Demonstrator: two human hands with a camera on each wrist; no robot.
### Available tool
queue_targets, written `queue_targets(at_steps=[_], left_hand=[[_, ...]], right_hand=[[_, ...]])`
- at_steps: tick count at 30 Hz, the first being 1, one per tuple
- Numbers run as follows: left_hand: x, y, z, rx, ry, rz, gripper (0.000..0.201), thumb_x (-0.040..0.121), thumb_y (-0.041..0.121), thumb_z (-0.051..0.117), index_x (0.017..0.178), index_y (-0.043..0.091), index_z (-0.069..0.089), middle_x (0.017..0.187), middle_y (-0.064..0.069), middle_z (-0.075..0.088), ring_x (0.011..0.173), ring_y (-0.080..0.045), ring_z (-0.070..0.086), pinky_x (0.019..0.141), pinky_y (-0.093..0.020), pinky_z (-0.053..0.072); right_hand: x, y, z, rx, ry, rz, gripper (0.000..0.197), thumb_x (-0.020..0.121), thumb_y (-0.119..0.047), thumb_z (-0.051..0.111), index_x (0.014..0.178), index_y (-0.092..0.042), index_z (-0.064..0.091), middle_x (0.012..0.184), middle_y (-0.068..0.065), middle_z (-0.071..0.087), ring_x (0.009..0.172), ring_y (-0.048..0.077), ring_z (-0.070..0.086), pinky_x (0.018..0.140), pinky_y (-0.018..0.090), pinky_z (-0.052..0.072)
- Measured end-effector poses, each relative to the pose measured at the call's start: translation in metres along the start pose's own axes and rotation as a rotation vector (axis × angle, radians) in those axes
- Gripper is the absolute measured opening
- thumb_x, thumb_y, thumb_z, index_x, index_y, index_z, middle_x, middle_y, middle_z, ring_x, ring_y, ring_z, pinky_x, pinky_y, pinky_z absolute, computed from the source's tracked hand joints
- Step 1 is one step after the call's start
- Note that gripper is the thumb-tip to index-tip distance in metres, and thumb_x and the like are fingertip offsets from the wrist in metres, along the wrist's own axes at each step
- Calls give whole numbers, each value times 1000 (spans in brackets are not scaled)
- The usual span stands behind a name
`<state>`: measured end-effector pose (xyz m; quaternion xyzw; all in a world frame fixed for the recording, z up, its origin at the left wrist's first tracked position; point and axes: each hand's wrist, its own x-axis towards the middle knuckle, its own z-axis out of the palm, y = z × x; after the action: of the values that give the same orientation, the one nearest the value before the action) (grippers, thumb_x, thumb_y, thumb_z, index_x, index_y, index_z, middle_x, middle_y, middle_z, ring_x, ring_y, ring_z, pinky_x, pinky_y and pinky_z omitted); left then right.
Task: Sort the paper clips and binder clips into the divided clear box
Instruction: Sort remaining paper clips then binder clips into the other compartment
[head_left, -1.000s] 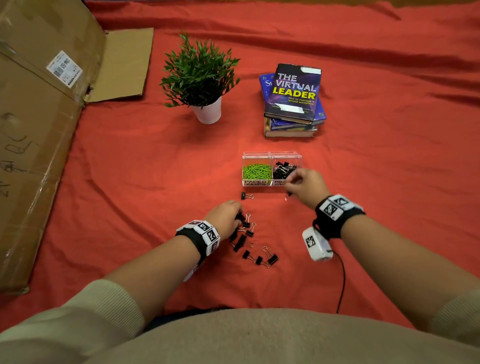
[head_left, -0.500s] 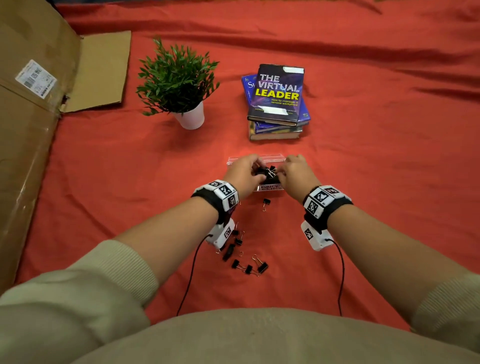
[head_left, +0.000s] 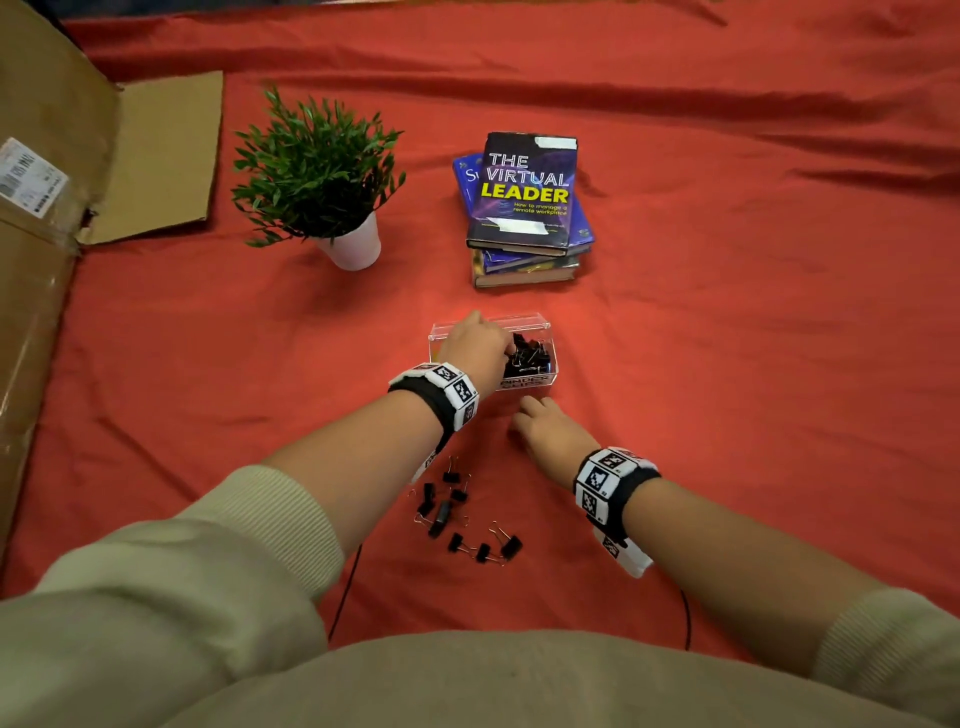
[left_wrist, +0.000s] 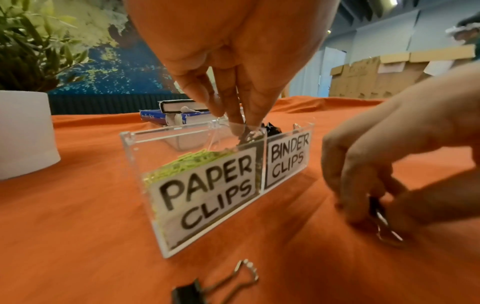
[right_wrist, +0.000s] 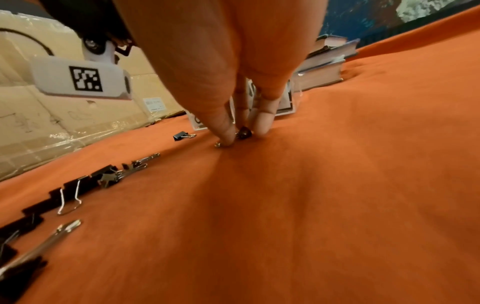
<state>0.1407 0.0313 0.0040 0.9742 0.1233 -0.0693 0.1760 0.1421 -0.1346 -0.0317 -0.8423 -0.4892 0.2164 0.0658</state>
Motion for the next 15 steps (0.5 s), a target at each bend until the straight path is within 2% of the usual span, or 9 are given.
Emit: queue_targets(at_steps=[2,4,6,8,10,12,15], left_hand=[[-4,-5,6,19,-19,-7,26,86,15,54,103,27,70,106,2,66,103,-25,48,85,-32,38],[-10,-3,4,3,-3,42,30,89,13,51,110,23,68,109,3,66,105,-25,46,89,-34,34],[-22,0,-4,-44,88,80,28,91,13,49,112,19,66,113,4,65,109,-24,46,96,-36,30],[-38,-3,-9,-137,180,35,21,89,13,49,103,18,64,109,3,64,109,-21,48,101,-36,29],[-57,-15,-5,-215,182,-27,15,87,11,49,94,16,62,101,1,62,102,-20,51,96,-36,38],[-77,-29,4,-228,126,-77,14,86,9,49,91,14,61,96,0,61,96,-20,53,86,-33,44],[-103,-49,18,-172,63,-121,17,85,8,52,96,14,63,101,-2,59,98,-20,54,84,-33,46]], right_hand=[[-2,4,2,38,10,75,21,89,-7,48,105,0,59,111,17,50,103,34,47,88,44,42],[-5,8,1,120,13,131,19,86,-8,51,99,2,59,108,19,50,100,36,51,87,45,43],[-9,11,-4,227,33,140,15,84,-7,53,94,3,59,106,19,50,93,35,55,83,41,45],[-11,13,-17,315,102,150,12,83,-4,55,92,-1,61,104,16,53,90,31,56,80,32,43],[-7,13,-35,374,254,169,12,82,-2,56,89,-4,64,100,13,56,88,26,57,80,26,40],[7,14,-55,402,398,173,13,83,0,55,90,-2,66,98,15,57,88,25,57,82,27,41],[36,17,-75,345,430,204,17,87,0,52,96,2,66,101,18,56,89,28,56,81,28,41]])
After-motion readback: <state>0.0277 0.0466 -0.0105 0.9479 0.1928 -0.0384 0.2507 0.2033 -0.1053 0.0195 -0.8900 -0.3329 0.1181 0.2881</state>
